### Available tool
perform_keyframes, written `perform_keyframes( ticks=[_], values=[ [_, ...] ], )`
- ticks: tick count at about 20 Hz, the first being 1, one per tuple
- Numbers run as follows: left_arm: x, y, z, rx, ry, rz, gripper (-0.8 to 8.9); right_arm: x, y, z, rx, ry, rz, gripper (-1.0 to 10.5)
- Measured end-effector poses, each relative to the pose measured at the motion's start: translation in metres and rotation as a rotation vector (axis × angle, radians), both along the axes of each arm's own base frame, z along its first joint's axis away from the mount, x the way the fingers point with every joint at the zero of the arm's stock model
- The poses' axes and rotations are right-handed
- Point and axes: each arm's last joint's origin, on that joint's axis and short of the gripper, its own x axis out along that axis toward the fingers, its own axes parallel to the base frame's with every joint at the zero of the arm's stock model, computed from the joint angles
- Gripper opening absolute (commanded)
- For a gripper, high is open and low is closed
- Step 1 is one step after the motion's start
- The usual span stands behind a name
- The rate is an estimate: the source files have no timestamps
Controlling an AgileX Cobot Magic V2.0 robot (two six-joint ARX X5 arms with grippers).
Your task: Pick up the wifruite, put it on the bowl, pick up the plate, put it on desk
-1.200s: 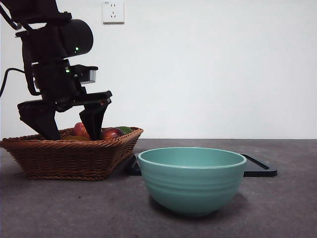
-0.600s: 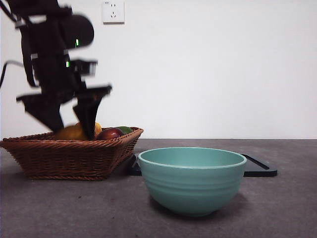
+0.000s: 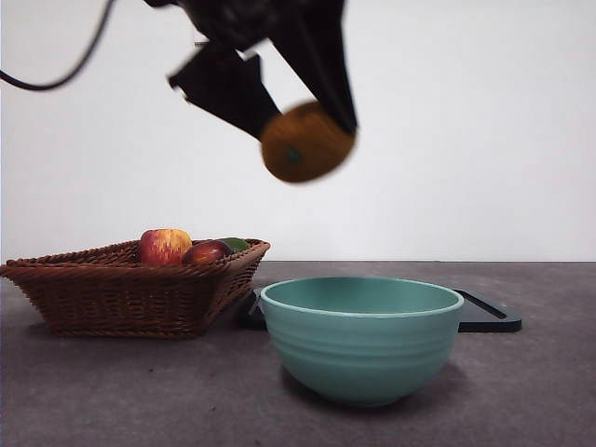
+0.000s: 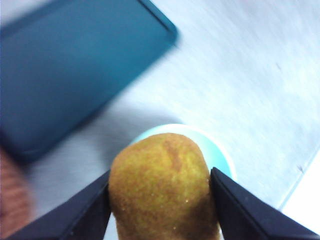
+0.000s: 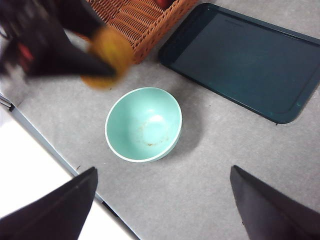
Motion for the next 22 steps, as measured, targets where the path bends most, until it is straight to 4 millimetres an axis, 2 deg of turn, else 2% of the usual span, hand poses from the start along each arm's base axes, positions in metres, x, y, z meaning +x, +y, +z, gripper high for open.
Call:
perform_keyframes(
  ticks=[5, 10, 16, 18, 22],
  values=[
    [0.003, -0.029, -0.042, 0.109, 0.06, -0.036, 2.73, 0.0, 0.0, 0.0, 0.0, 0.0, 0.0, 4.3],
    [0.01, -0.047, -0.081, 0.18, 0.096, -0.043, 2.73, 0.0, 0.0, 0.0, 0.0, 0.0, 0.0, 4.3],
    [0.011, -0.055, -0.101, 0.222, 0.123, -0.054, 2.97, 0.0, 0.0, 0.0, 0.0, 0.0, 0.0, 4.3],
    [0.01, -0.056, -0.101, 0.222, 0.124, -0.056, 3.71, 0.0, 0.0, 0.0, 0.0, 0.0, 0.0, 4.3],
    [0.005, -0.06, -0.101, 0.221, 0.121, -0.073, 3.84, 0.0, 0.0, 0.0, 0.0, 0.0, 0.0, 4.3]
  ],
)
